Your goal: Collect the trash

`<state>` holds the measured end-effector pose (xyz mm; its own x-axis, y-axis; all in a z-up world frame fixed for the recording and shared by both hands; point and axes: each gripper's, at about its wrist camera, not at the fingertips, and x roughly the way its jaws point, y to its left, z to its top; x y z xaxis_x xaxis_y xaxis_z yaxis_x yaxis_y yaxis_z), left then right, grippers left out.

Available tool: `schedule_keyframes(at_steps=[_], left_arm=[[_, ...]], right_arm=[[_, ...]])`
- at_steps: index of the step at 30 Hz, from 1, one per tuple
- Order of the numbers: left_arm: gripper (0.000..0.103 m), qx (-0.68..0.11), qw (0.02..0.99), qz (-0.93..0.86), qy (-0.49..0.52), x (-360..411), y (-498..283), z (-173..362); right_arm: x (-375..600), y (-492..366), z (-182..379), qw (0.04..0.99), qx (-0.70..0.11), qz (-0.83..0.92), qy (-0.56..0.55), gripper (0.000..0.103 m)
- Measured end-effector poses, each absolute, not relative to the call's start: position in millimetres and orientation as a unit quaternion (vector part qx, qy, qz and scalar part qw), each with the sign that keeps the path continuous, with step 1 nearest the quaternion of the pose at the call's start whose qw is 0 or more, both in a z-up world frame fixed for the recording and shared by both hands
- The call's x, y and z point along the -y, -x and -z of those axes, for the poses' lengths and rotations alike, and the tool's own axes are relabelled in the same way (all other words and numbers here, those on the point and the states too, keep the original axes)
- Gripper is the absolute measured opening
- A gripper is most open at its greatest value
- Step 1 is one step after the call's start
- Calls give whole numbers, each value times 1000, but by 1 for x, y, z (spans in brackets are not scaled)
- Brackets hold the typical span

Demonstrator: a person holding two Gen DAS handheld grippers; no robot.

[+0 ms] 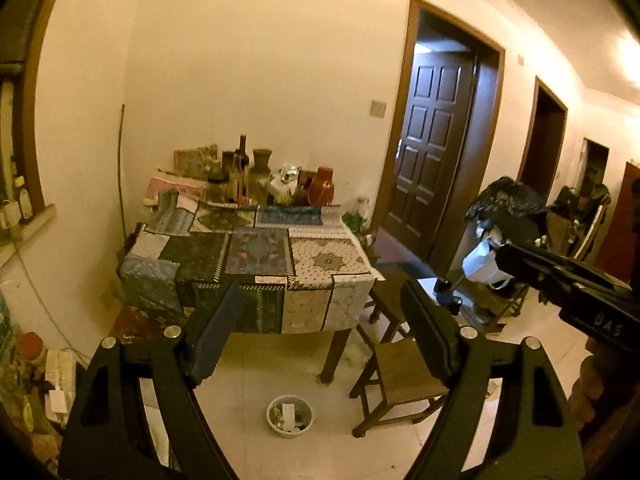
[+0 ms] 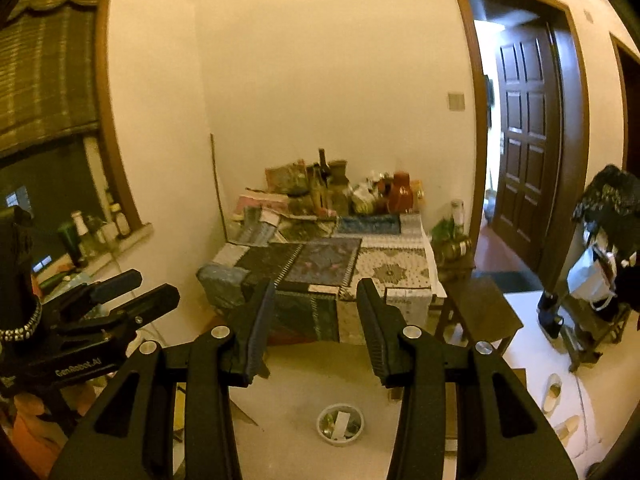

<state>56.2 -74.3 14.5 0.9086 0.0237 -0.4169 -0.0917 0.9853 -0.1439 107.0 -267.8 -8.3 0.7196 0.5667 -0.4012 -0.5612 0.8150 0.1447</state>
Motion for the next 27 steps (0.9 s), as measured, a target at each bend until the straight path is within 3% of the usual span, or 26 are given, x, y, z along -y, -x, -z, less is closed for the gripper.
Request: schedule_keyframes(at_steps=[1,4,6,9,27], left_arm=[[83,-208,974,-27,80,76,-45,-19],[90,-197,977,-25,70,81,-17,-28],[94,-190,979,-29,62,85,-1,-32],[98,-179,982,-34,56,88,16,-35],[99,-163,985,-29,50,97,44,-39]], right_arm=[[268,-97,5,928,-213,-305,-7,41],[273,-76,0,932,-197,-304,-10,60],[275,-65,-2,935,-187,-301,-13,79],[278,-52,-4,939,-177,-294,-19,94],[282,-18,-1,946,-170,-275,14,97]])
